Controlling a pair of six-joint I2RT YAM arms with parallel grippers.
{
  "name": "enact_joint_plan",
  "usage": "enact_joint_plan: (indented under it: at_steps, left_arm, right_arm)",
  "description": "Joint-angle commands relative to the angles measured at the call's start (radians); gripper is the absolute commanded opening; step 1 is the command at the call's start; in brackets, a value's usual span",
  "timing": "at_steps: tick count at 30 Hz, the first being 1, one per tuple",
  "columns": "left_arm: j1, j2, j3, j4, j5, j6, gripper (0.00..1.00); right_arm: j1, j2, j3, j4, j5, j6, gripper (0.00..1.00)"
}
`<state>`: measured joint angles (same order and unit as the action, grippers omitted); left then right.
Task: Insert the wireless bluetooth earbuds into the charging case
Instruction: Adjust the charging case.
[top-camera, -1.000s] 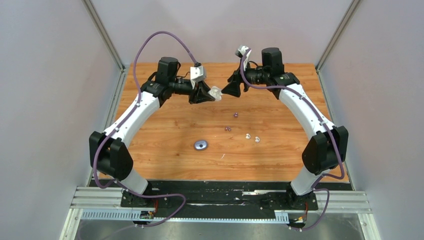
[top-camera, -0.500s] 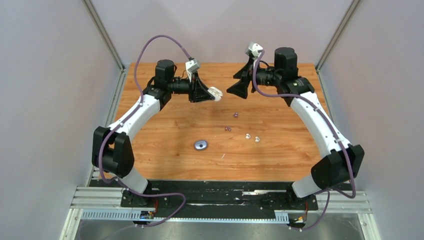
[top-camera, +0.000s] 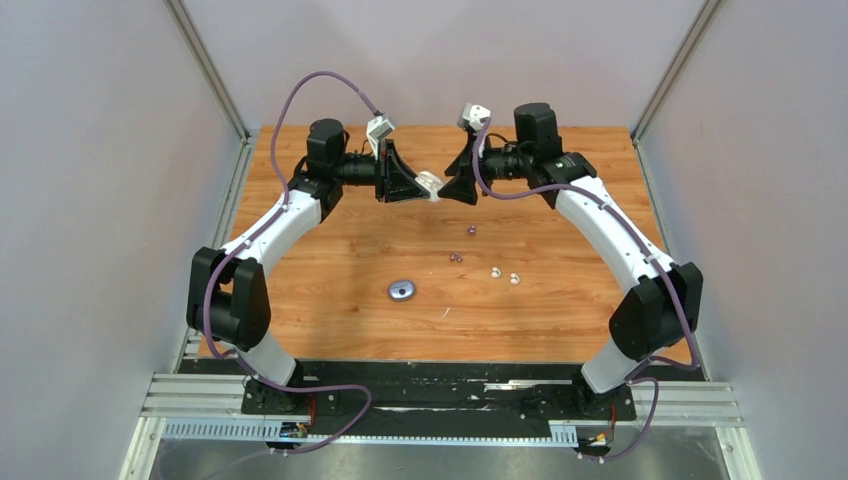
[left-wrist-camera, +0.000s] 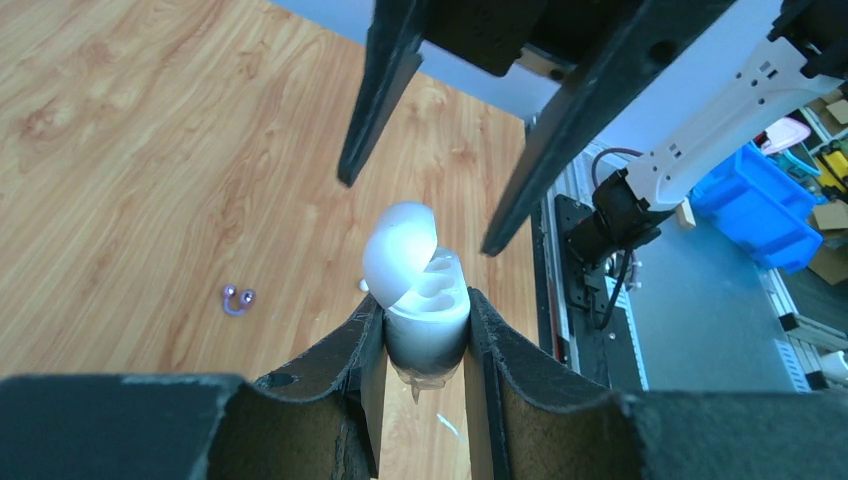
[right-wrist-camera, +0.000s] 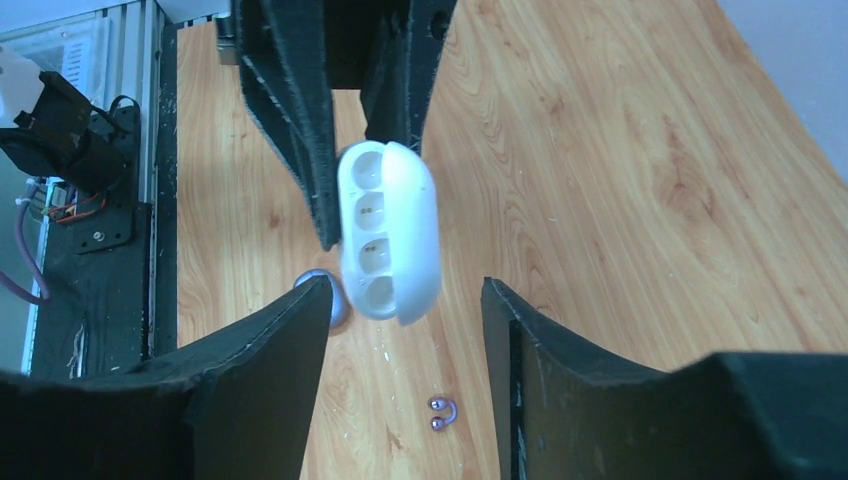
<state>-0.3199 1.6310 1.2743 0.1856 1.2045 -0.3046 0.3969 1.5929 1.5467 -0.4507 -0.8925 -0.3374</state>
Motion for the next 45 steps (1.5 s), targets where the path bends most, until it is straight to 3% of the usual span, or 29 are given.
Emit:
enact_joint_plan:
  at_steps: [1, 9, 19, 27, 31, 34, 35, 38, 40, 42, 45]
  left_arm:
    - [-0.001, -0.016, 0.043, -0.026, 0.046, 0.051, 0.0]
    - [-0.001, -0.015, 0.056, -0.059, 0.055, 0.081, 0.0]
    - [0.0, -0.018, 0.04, -0.009, 0.025, 0.039, 0.0]
    - [0.002, -0.01, 0.03, 0.059, 0.033, -0.028, 0.0]
    - [0.002, -0.009, 0.03, 0.06, 0.038, -0.024, 0.0]
    - [0.002, -0.012, 0.031, 0.044, 0.032, -0.008, 0.0]
    - [0.002, -0.012, 0.032, 0.034, 0.018, 0.0, 0.03]
    - [0.002, -0.025, 0.067, -0.131, -0.057, 0.111, 0.54]
    - [0.004, -0.047, 0.103, -0.288, -0.125, 0.227, 0.74]
    - [0.013, -0.088, 0.129, -0.401, -0.165, 0.328, 0.86]
    - [0.038, -0.133, 0.166, -0.476, -0.189, 0.368, 0.91]
  right_arm:
    - [0.007, 0.043, 0.094, 0.0, 0.01, -0.052, 0.54]
    - [0.007, 0.06, 0.087, 0.001, -0.009, -0.056, 0.37]
    - [0.015, 0.054, 0.04, -0.003, -0.05, -0.036, 0.29]
    - [0.03, 0.049, 0.031, 0.002, 0.055, -0.101, 0.27]
    - [0.03, 0.052, 0.036, 0.016, 0.037, -0.082, 0.17]
    - [0.029, 0.053, 0.041, 0.029, 0.021, -0.067, 0.0]
    - [0.028, 0.053, 0.043, 0.029, 0.023, -0.066, 0.0]
    - [0.03, 0.042, 0.041, 0.03, 0.058, -0.088, 0.0]
    - [0.03, 0.03, 0.038, 0.009, 0.081, -0.139, 0.0]
    - [0.03, 0.017, 0.041, -0.026, 0.092, -0.19, 0.0]
    - [0.036, 0.004, 0.052, -0.082, 0.096, -0.252, 0.0]
